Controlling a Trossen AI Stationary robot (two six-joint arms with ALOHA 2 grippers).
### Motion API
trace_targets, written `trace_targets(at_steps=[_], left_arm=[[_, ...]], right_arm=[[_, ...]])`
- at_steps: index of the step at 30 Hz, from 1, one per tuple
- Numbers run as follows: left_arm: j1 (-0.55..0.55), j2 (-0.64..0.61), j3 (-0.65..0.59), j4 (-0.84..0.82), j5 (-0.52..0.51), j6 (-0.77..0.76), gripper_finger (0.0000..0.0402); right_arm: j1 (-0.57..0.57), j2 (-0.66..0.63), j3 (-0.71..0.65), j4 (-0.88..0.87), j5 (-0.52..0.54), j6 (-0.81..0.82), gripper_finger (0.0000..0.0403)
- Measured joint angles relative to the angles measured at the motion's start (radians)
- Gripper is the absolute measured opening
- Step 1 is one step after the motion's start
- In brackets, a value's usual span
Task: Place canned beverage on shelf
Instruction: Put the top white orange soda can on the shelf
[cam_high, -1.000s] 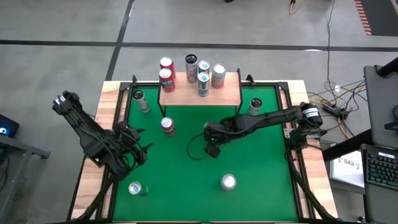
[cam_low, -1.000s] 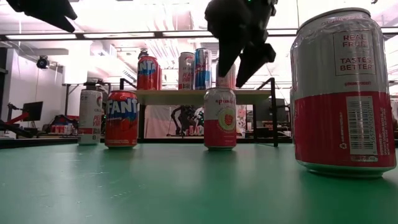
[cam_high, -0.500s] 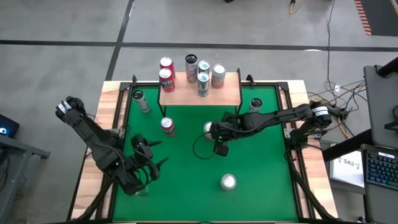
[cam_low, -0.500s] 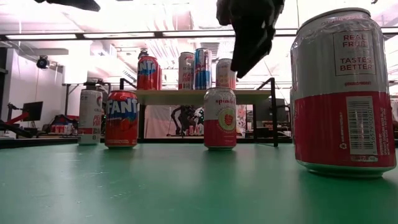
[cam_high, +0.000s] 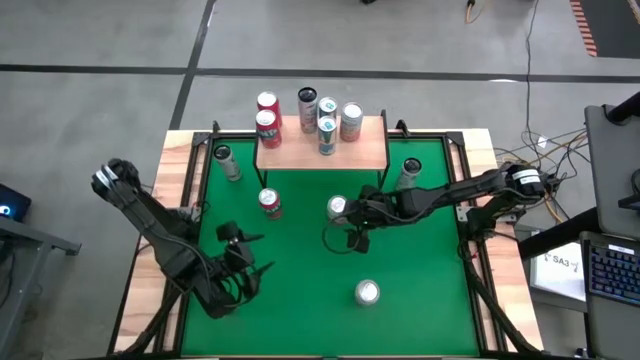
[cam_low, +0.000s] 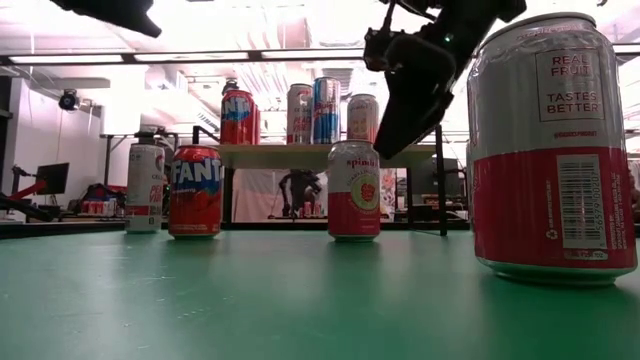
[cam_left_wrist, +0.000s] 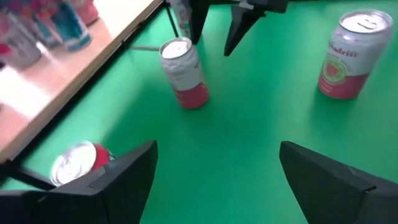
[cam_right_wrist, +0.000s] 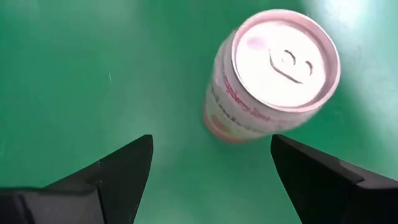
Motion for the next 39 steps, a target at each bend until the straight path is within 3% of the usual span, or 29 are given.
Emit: trace_targets(at_steps=[8,11,15,20,25,39], left_arm=[[0.001,-0.074,-0.017,0.090,0.005,0.249,0.0318],[0.004,-0.104,-0.082,0.302,0.051,0.450,0.0311],[0.026,-0.157,-0.236,0.677,0.220,0.704,0.0300],[0.082,-0.253,-0.426,0.979,0.317,0.835,0.0285],[0.121,-0.378,-0.522,1.025,0.318,0.840,0.0276],[0.126,-0.614,-0.619,1.028,0.311,1.010,0.0274]], right_arm=[[0.000,0.000,-0.003,0.089,0.000,-0.019,0.0318],[-0.001,0.000,0.001,0.121,0.000,-0.031,0.0318],[-0.010,0.000,0.001,0.143,0.001,-0.042,0.0318],[-0.020,0.002,0.001,0.147,0.003,-0.040,0.0318],[-0.020,0.003,-0.006,0.211,0.004,-0.046,0.0318],[-0.020,0.034,-0.015,0.294,0.080,-0.060,0.0318]])
